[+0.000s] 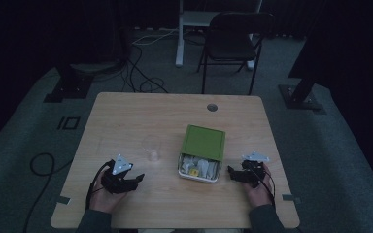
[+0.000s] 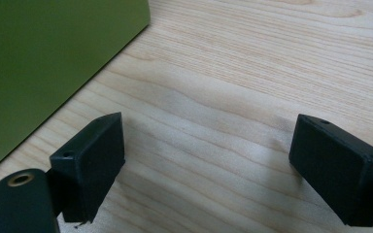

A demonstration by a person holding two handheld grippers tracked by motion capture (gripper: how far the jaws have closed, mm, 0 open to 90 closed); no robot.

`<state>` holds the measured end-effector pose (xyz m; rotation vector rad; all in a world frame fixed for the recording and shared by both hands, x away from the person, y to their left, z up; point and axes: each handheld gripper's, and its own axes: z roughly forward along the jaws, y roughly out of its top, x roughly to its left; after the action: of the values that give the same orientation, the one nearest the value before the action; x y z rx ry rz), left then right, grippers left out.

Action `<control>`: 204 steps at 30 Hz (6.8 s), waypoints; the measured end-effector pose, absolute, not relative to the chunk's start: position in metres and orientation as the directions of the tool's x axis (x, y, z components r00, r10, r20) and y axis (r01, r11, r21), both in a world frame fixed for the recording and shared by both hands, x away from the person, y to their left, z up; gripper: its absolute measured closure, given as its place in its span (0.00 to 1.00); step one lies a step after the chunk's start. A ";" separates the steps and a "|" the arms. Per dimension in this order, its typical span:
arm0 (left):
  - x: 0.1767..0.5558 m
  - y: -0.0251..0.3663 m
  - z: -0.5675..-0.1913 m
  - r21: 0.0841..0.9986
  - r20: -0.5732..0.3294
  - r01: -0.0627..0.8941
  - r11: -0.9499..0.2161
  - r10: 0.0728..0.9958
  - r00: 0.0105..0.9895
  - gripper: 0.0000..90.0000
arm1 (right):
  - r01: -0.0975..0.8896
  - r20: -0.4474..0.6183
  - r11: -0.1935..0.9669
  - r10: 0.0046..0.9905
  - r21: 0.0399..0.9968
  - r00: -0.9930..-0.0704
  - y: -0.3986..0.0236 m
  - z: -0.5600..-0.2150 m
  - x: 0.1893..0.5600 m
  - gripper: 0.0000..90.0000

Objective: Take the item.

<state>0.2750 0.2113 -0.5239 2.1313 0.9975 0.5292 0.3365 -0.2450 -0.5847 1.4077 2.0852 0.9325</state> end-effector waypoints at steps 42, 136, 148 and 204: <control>0.273 0.171 -0.505 0.779 0.024 0.403 -0.480 0.665 0.746 0.50 | 0.619 0.002 0.249 0.927 0.745 -0.375 -0.245 -0.585 0.337 0.14; 0.297 0.033 -0.531 0.751 -0.023 0.304 -0.586 0.437 0.899 0.55 | 0.617 0.002 0.253 0.924 0.745 -0.381 -0.245 -0.585 0.337 0.14; 0.285 0.038 -0.531 0.753 -0.044 0.310 -0.580 0.426 0.904 0.56 | 0.617 0.002 0.253 0.924 0.745 -0.381 -0.245 -0.585 0.337 0.14; 0.264 0.039 -0.524 0.732 0.121 0.255 -0.632 0.489 0.864 0.81 | 0.618 0.003 0.252 0.925 0.745 -0.381 -0.245 -0.585 0.337 0.14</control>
<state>0.2643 0.0391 -0.5242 2.2777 0.5348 0.3994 0.3370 -0.2454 -0.5847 1.4020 2.0905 0.9369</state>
